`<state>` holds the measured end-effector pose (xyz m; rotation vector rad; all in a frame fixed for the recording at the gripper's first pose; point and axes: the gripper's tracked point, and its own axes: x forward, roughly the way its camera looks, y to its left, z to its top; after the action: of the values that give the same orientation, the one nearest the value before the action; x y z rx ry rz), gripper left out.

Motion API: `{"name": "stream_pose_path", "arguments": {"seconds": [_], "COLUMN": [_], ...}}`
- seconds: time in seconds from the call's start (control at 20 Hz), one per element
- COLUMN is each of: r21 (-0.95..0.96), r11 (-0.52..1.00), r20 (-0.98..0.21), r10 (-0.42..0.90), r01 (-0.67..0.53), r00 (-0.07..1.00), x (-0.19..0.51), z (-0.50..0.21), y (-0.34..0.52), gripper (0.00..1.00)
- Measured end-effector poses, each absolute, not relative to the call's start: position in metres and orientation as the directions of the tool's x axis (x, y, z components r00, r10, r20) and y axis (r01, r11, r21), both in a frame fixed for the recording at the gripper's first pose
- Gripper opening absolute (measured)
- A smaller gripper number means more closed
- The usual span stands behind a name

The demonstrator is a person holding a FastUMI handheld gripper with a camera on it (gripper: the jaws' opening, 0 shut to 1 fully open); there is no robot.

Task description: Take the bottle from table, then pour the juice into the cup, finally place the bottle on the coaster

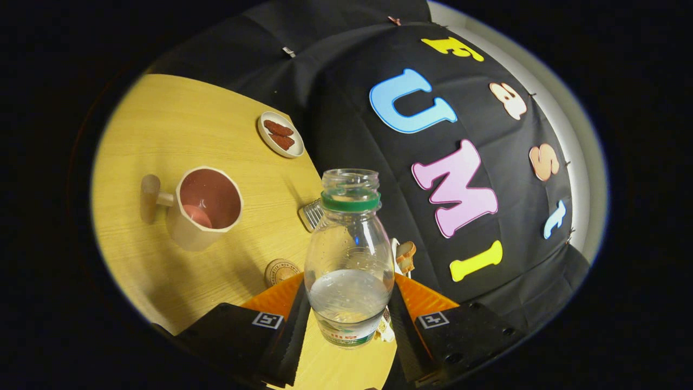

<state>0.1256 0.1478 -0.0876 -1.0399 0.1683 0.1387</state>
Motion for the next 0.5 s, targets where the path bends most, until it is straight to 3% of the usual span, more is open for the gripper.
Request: {"name": "stream_pose_path", "arguments": {"seconds": [0.5], "r21": [-0.955], "r11": [0.242], "r20": [-0.163], "r10": [0.058], "r01": [-0.173], "r00": [0.985], "x": [0.148], "z": [-0.095], "y": [0.174], "gripper": [0.74]}}
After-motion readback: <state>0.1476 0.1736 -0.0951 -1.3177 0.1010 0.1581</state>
